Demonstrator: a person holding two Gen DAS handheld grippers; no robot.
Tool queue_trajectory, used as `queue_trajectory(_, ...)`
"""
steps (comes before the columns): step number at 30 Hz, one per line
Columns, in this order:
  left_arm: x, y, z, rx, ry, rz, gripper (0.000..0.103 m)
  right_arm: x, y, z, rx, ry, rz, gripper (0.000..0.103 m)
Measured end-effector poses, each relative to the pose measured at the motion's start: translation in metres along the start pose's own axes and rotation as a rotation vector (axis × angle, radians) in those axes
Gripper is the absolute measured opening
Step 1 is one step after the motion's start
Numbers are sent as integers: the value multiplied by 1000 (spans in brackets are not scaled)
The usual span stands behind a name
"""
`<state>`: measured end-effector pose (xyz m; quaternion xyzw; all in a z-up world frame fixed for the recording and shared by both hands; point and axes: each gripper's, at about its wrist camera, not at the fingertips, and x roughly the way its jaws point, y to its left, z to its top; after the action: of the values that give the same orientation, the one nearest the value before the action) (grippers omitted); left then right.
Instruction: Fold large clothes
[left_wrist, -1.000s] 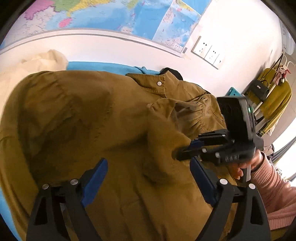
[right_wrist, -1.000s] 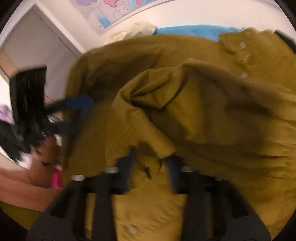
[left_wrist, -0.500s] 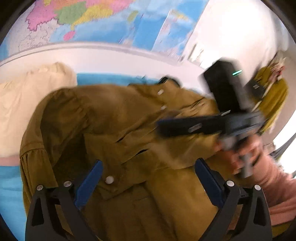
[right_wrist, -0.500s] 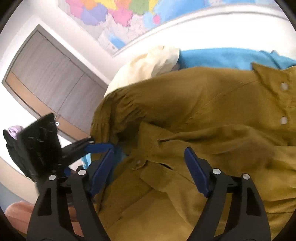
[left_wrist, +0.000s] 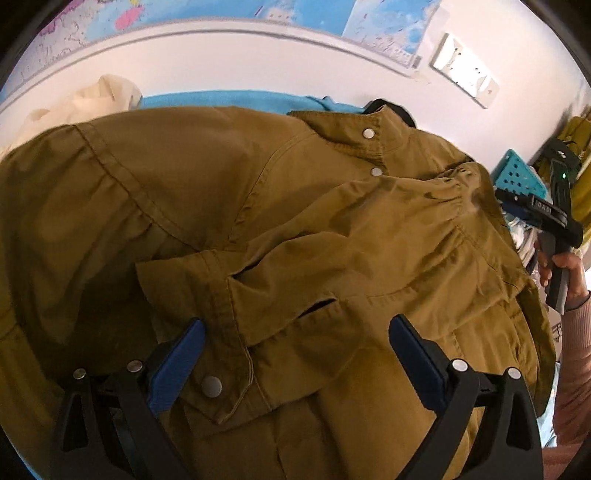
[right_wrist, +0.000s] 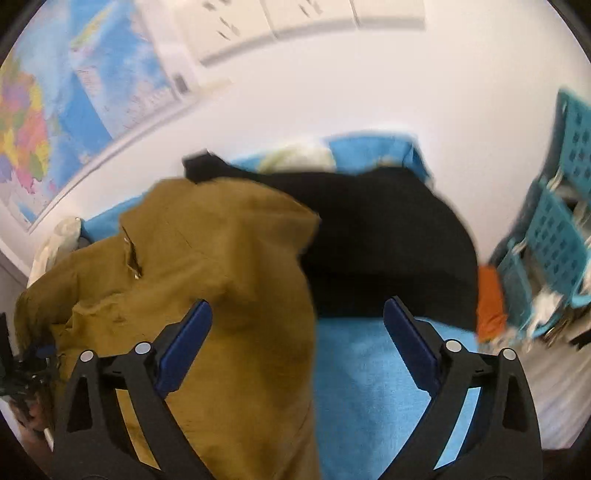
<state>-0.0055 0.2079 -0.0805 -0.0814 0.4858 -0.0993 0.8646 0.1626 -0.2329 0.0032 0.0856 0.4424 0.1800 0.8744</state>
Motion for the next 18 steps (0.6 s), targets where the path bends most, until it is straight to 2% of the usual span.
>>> queue_trajectory(1,4,0,2,-3,11,12,96,7,-2,0,-15,16,6,47)
queue_trajectory(2,6,3,2,-3,18,19,96,12,2,0,-37,29,18,28)
queue_trajectory(3,9,4,2,-3,25,29,96,17,6,1,-54,32,28,15)
queue_trajectory(6,16,8,3,-15,39,51,96,24,-2,0,-20,30,38,15)
queue_trajectory(7,17,9,3,-19,41,61,96,28,2,-1,-7,38,26,20)
queue_trajectory(8,17,10,3,-22,42,64,96,28,-1,-2,10,43,-21,30)
queue_trajectory(9,15,10,2,-23,40,65,96,24,1,-5,20,37,-36,46)
queue_trajectory(11,4,9,-1,-11,19,73,96,2,4,-6,31,-23,-38,50)
queue_trajectory(13,-20,6,-8,22,-37,60,96,-24,21,-8,-23,-102,-36,63)
queue_trajectory(14,-30,5,-11,36,-60,57,96,-37,36,-11,-67,-134,-6,64)
queue_trajectory(18,-86,3,-32,91,-191,113,96,-52,107,-29,-277,-118,116,69)
